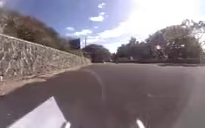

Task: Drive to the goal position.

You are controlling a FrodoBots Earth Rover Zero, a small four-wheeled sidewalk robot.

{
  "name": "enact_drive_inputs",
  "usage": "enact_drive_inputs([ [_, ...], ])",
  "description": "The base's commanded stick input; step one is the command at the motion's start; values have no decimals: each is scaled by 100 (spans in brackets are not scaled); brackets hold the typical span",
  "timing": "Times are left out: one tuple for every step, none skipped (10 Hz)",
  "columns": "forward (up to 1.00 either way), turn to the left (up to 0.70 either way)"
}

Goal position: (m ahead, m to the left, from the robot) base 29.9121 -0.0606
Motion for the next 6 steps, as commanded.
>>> enact_drive_inputs([
  [70,-35],
  [70,-35],
  [70,-23],
  [70,0],
  [70,0],
  [70,0],
])
